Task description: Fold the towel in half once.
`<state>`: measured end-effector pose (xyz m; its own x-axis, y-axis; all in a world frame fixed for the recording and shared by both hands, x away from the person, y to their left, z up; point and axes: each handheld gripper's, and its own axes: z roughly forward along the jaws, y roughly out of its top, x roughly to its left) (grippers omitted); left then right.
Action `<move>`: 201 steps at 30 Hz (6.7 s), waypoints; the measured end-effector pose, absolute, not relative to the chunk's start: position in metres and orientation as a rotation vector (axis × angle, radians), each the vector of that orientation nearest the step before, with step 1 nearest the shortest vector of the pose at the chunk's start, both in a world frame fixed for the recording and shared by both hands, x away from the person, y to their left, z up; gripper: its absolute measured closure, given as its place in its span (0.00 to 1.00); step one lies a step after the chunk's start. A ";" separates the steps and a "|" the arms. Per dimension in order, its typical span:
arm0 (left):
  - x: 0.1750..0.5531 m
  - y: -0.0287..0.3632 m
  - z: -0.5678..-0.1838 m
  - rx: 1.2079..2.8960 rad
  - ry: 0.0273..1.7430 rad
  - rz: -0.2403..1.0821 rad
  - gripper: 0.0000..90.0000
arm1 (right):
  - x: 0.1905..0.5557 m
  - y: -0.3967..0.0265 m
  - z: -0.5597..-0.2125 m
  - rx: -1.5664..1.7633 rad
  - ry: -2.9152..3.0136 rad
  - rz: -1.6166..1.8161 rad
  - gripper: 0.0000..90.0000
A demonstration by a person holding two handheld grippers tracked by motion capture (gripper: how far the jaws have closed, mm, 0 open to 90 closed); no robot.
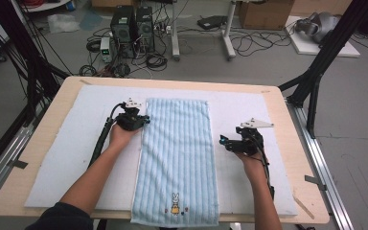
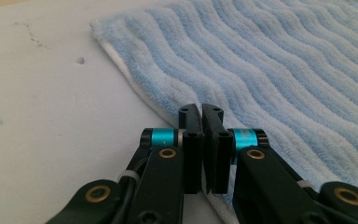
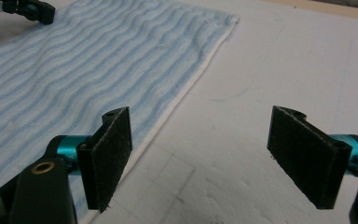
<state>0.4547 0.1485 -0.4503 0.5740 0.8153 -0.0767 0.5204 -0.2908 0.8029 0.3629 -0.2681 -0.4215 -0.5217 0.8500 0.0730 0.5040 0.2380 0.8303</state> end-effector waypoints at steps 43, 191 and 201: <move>0.468 0.155 -0.424 1.816 1.075 0.362 0.96 | 0.455 -0.215 -0.434 1.349 2.159 1.110 0.96; 0.291 0.186 -0.440 1.798 0.850 0.127 0.95 | 0.260 -0.234 -0.426 1.223 2.236 1.362 0.90; 0.278 0.187 -0.443 1.834 0.831 0.110 0.89 | 0.238 -0.237 -0.431 1.221 2.304 1.292 0.90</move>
<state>0.2783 0.1873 -0.4430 0.7526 0.5857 -0.3010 0.4875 -0.1882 0.8526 0.2385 -0.2371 -0.4308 -0.6258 0.7574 0.1862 0.5541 0.2637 0.7896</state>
